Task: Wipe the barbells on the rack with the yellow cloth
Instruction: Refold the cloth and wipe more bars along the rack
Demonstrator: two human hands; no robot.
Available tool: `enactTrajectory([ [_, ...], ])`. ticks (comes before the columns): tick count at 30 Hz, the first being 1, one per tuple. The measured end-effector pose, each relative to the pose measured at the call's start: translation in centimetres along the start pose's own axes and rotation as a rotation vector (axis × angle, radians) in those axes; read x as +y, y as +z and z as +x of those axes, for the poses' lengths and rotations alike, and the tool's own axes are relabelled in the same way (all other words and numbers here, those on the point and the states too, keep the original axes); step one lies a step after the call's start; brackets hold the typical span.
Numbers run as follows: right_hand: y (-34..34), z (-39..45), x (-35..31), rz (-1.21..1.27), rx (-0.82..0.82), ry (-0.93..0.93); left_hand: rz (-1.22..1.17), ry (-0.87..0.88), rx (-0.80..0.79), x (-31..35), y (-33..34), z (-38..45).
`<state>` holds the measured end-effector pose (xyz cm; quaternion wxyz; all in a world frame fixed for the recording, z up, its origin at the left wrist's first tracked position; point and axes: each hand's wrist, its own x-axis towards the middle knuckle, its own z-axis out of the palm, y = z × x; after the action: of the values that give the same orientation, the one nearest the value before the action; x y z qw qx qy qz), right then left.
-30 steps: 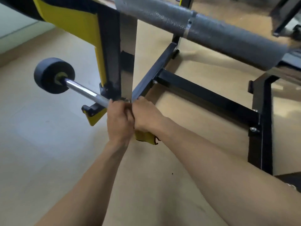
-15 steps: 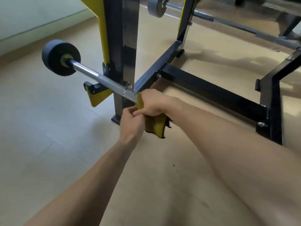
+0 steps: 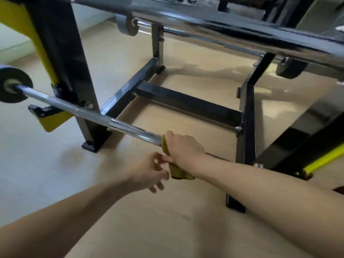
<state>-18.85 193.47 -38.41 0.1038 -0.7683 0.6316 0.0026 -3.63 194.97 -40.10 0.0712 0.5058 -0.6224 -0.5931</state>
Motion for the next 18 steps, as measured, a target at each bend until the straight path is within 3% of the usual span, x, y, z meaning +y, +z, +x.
enactTrajectory([
  [2,0.0,-2.3,1.9,-0.019,-0.015,-0.001,0.301,-0.066,-0.102,0.7,1.5,0.0],
  [5,-0.4,-4.6,3.9,-0.062,0.011,0.003,0.570,-0.094,-0.119,2.3,2.6,0.7],
  [10,0.4,-9.3,8.2,-0.113,0.099,0.098,0.373,-0.062,-0.110,4.5,7.0,2.6],
  [18,0.1,-15.6,12.0,-0.165,0.100,0.240,0.450,-0.050,-0.344,6.3,14.2,4.9],
])
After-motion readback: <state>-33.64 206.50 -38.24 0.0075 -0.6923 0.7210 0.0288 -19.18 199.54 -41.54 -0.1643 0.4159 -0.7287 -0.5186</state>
